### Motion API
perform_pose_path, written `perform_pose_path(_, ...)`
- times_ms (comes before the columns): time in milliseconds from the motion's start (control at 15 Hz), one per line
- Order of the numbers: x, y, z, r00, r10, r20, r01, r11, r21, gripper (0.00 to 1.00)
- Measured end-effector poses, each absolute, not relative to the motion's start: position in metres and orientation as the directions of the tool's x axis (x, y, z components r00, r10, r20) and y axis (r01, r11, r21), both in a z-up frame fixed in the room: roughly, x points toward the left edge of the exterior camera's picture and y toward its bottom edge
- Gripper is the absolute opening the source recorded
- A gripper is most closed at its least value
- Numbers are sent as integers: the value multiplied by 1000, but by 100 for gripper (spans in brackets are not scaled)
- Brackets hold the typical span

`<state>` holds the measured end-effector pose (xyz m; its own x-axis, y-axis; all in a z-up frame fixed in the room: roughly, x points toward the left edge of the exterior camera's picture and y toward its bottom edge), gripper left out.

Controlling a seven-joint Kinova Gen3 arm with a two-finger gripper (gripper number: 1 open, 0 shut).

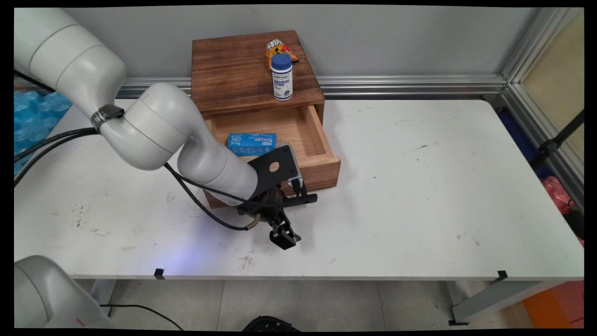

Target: Open the drawer

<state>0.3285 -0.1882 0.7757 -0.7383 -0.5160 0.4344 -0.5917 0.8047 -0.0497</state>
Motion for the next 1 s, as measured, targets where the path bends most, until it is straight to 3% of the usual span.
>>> perform_pose_path(1000,307,-175,780,-744,-521,418,-592,805,-51,100)
